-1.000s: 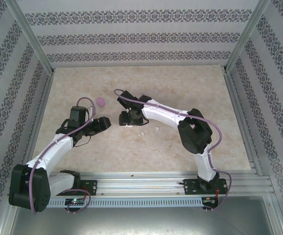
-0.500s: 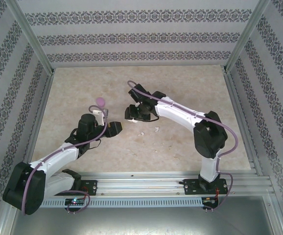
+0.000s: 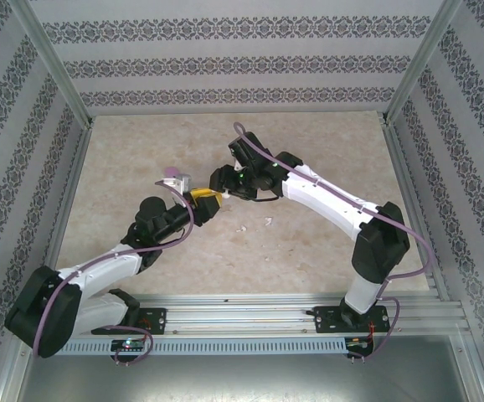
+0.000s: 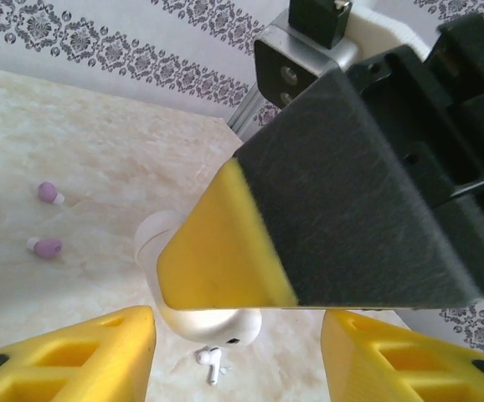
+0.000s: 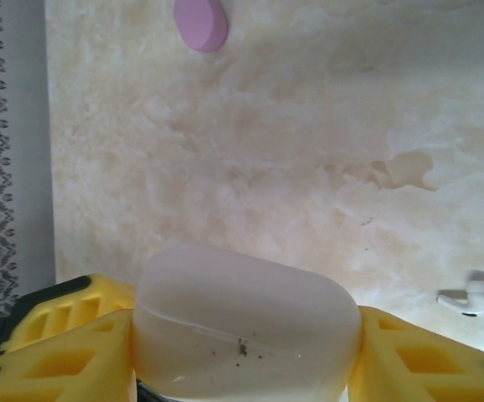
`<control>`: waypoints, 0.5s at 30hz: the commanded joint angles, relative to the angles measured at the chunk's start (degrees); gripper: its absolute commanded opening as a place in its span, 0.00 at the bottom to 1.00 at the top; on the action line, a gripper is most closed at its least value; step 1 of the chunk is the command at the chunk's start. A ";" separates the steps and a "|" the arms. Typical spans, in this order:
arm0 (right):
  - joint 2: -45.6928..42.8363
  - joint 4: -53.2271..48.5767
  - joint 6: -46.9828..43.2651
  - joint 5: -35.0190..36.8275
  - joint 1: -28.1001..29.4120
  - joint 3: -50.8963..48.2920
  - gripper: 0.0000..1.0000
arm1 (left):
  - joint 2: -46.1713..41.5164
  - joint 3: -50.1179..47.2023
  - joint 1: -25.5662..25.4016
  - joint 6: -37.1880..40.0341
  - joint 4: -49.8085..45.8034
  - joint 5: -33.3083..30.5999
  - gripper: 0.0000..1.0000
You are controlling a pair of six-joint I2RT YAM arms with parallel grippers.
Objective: Insert the wireless bluetooth earbuds into the charging case
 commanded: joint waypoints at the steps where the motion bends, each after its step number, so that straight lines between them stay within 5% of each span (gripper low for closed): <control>1: -2.60 0.99 1.95 -2.02 -0.54 -0.03 0.56 | 2.23 1.87 -1.28 0.81 7.76 -1.67 0.53; 15: -6.40 3.62 4.44 -3.70 -0.77 -3.31 0.56 | 10.91 5.76 -1.83 -2.66 17.21 -2.43 0.41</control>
